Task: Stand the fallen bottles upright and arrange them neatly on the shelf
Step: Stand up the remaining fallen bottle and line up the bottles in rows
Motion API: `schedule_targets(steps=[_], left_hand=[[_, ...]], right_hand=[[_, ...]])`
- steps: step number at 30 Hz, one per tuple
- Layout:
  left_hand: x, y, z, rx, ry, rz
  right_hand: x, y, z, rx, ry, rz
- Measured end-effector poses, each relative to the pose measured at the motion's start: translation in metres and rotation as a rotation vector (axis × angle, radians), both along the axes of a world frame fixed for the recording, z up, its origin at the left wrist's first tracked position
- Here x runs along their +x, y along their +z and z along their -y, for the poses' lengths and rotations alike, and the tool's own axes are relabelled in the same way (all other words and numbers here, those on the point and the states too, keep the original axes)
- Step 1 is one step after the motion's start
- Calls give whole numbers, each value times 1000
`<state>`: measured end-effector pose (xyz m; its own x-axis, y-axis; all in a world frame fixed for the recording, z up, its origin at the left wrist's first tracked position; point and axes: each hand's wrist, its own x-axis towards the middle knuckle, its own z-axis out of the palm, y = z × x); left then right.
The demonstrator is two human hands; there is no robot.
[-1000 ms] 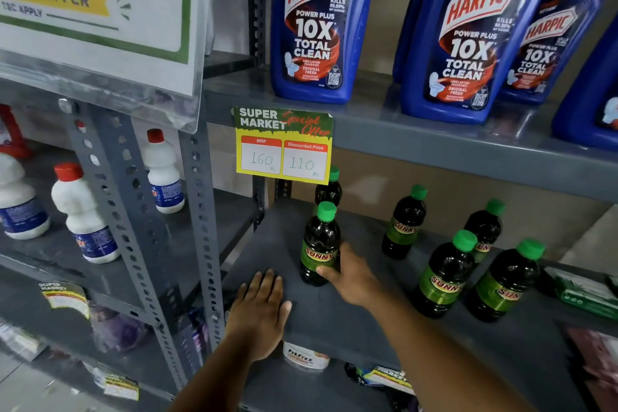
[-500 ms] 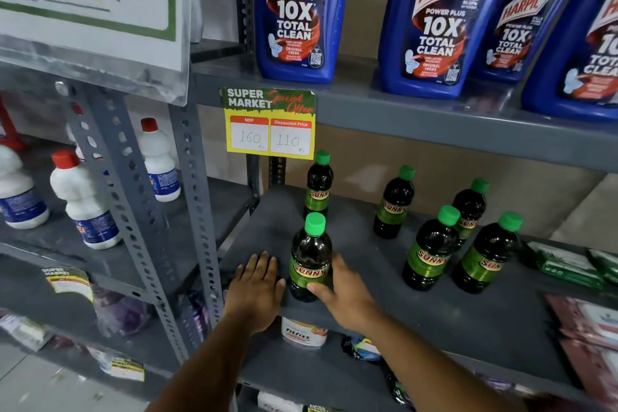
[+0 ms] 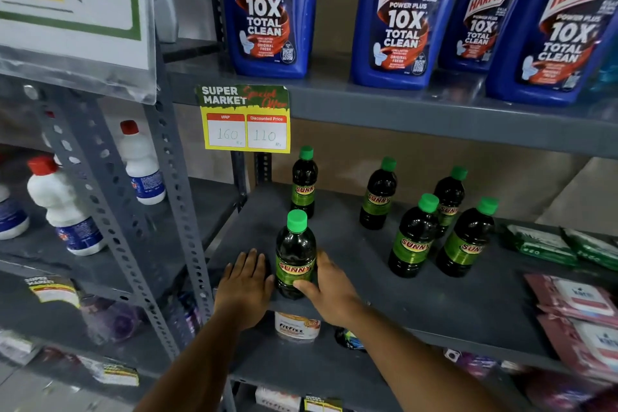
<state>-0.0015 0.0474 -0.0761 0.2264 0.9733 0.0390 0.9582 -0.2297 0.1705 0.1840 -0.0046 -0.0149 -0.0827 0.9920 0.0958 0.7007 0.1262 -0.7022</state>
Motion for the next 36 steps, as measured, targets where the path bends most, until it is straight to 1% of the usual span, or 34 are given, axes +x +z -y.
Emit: schedule_targets(steps=[3,5,6,7,8,9,10,11,12,13,14,17,18,20,22,27,33,36], left_hand=[[-1,-1,-1,-5,0,2],[-2,0,1,-7,-11,4],[-1,1,1,-5,-15,7],[-2,1,2,0,-15,10],[-1,2,2,9,-13,13],[-1,2,1,17,-12,12],[-1,2,1,20,-12,8],[-1,2,0,15,-13,7],[-1,1,-1,12,-11,11],[-1,0,-1,14,-9,15],[-1,-1,-1,15,-8,18],[-1,-1,0,2,-16,14],[-1,0,0,0,-19,11],[-1,-1,-1,-4,-16,3],[-1,-1,-1,-6,-9,0],[1,0,-1,0,1,16],[0,1,0,15,3,-15],[1,2,1,9,-4,-17]], right_hand=[[-2,1,5,15,24,-40],[3,-1,13,36,49,-125],[9,-3,17,92,-5,-181],[16,-4,20,196,-143,-220],[27,-7,21,335,-345,-221],[39,-9,21,455,-565,-185],[52,-10,20,516,-770,-142],[67,-10,19,510,-922,-120],[80,-9,19,462,-1016,-124],[96,-12,16,404,-1052,-136],[111,-12,14,341,-1032,-165],[146,-12,6,181,-794,-323],[151,-10,3,123,-734,-335],[157,-8,-2,48,-682,-289],[157,-6,-3,35,-675,-259],[140,-6,7,56,-624,-289],[106,-17,34,107,-569,-279],[97,-20,43,101,-547,-296]])
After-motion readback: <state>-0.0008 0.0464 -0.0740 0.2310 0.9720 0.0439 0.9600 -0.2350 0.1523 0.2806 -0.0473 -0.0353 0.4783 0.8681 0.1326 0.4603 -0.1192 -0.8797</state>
